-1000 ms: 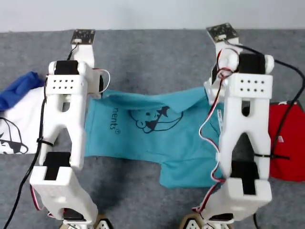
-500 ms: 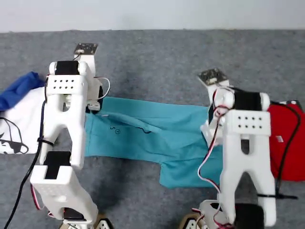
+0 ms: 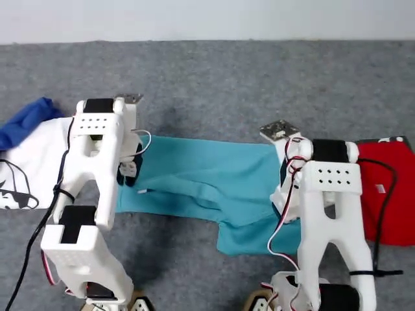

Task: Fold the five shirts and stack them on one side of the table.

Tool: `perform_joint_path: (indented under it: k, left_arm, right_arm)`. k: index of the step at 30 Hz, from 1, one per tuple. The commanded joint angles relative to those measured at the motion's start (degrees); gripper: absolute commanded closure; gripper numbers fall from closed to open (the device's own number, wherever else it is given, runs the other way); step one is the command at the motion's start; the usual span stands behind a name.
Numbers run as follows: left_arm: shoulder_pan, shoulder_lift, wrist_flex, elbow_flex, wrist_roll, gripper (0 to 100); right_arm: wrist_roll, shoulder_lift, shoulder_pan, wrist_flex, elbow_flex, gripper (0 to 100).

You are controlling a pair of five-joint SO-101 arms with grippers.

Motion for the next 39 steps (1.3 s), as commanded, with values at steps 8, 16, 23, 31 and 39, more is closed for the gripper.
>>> perform_joint_path:
  k: [8, 16, 23, 31, 39]
  left_arm:
    - [-0.7, -0.5, -0.3, 3.7, -1.0, 99]
    - [-0.7, -0.4, -3.0, 7.2, -1.0, 99]
    - [-0.7, -0.4, -5.7, 9.0, -1.0, 99]
    - [-0.6, -0.4, -6.1, 8.7, -1.0, 99]
    - [-0.4, -0.5, -4.0, 8.6, -1.0, 84]
  right_arm:
    - [1.1, -2.2, 0.0, 0.9, 3.1, 98.9]
    - [2.4, -2.1, 1.8, 1.0, 5.3, 98.9]
    - [4.7, -2.2, 2.5, 0.9, 8.9, 98.9]
    - [4.7, -2.3, 2.4, 0.9, 9.7, 98.7]
    - [2.6, -5.1, 2.8, 1.8, 9.4, 82.4]
